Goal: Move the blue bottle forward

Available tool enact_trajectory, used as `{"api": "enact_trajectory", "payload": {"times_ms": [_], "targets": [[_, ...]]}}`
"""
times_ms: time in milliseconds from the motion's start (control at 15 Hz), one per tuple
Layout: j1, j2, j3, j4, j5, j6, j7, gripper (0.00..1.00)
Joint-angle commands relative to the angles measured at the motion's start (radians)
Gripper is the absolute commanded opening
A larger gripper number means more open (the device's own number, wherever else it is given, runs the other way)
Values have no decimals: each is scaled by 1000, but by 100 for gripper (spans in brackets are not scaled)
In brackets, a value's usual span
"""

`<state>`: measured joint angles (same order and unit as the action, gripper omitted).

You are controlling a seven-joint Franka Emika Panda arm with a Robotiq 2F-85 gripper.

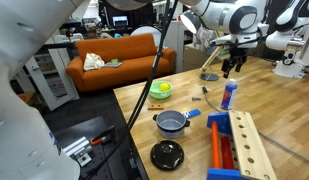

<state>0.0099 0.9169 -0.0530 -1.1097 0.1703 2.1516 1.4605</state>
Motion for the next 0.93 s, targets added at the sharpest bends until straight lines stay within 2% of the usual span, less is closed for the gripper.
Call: {"api": "enact_trajectory", "payload": {"times_ms": [0,200,333,400,867], "targets": [[1,-102,36,-134,33,76,-63,100],[10,-192,67,-251,55,120,-106,100],[1,-255,111,-339,99,127,-184,100],[32,-165,62,-199,64,71,-108,100],[38,-169,55,-210,67,72,-112,100]]}}
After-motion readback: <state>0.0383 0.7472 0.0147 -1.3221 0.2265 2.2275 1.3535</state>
